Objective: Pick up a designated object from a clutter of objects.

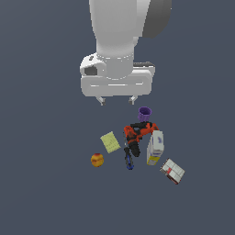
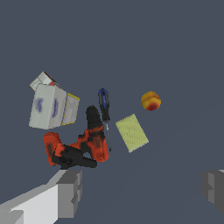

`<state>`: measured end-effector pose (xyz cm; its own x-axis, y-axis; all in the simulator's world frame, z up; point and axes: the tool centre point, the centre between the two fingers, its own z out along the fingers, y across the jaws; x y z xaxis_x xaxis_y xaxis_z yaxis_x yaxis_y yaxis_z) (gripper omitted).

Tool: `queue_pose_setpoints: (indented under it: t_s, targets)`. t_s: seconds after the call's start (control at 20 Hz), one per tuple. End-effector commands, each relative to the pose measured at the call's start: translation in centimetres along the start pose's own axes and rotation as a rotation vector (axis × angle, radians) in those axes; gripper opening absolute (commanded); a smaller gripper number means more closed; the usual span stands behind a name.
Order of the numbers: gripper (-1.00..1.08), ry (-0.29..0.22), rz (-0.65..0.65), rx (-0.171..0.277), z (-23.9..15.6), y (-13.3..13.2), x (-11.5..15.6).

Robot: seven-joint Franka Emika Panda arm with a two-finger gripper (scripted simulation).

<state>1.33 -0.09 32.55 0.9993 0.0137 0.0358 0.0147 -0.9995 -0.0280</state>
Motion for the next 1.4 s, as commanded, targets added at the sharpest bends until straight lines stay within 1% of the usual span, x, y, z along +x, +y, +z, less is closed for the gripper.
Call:
queue_pose_setpoints:
  t_s: [0.0, 0.3, 0.6, 0.95, 1.15, 1.35]
  targets:
    - [1.00, 0.000, 0.000, 0.001, 0.0, 0.0, 0.0]
    - [1.00, -0.002, -0.026, -0.002, 1.4, 0.3, 0.3]
    - [1.00, -0.007, -0.089, -0.009, 5.0, 1.0, 0.7]
    - [1.00, -0.018, -0.216, -0.018, 12.0, 2.3, 0.9]
    - [1.00, -0.026, -0.305, -0.021, 16.7, 3.1, 0.4]
    - [1.00, -0.033, -0.381, -0.022, 20.6, 3.8, -0.4]
